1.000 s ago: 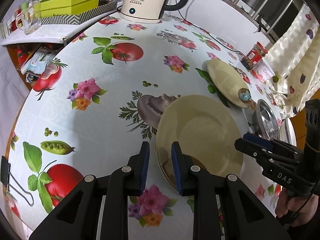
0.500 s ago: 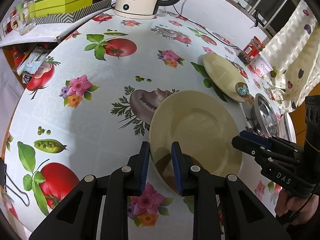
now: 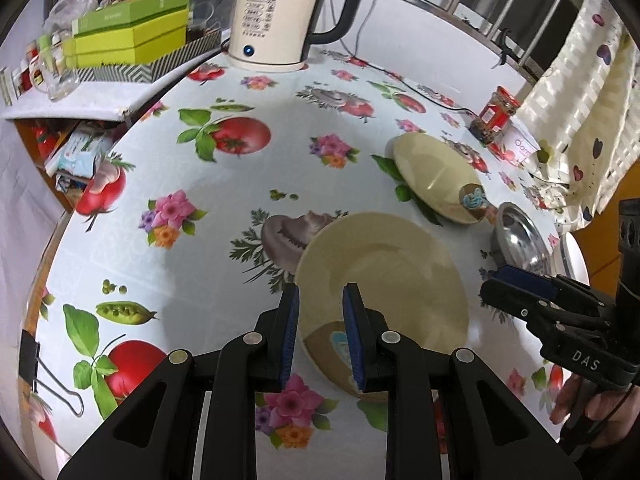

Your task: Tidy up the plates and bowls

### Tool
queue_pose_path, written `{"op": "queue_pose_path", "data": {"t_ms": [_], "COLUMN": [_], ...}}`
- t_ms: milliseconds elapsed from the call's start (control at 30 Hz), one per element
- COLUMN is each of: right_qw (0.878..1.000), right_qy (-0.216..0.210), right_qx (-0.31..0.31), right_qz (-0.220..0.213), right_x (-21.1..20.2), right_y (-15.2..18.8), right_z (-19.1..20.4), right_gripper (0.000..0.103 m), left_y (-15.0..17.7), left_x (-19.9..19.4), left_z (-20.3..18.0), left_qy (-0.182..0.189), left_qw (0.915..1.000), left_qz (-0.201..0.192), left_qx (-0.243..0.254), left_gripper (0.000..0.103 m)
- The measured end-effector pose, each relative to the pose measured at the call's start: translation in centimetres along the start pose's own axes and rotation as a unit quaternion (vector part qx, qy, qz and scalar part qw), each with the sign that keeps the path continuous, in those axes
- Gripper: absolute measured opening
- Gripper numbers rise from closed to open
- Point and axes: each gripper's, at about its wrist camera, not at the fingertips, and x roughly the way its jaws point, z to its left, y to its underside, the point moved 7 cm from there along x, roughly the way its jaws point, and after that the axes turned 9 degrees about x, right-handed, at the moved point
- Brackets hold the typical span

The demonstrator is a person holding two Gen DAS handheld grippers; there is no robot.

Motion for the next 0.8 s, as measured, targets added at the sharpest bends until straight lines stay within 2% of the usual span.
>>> {"op": "queue_pose_path", "data": {"t_ms": [267, 800], "right_qw": [1.000, 0.999], "right_qy": [-0.020, -0.030], "right_qx": [0.009, 0.030], "right_qz": [-0.009, -0.021], "right_x": [-1.7, -3.6], "right_y": [0.1, -0.8], "right_z": [-0.2, -1.2], "right_gripper": [0.044, 0.044], "left_y": [-0.6, -2.0], "left_x": [-0.6, -0.4], "left_z": [-1.8, -3.5], "left_qy": [0.009, 0.030], "left_qw": [0.9998, 0.9991], "left_qz": [-0.007, -0.010], "left_qx": [0.017, 0.028], "left_gripper": [0.024, 0.024]}}
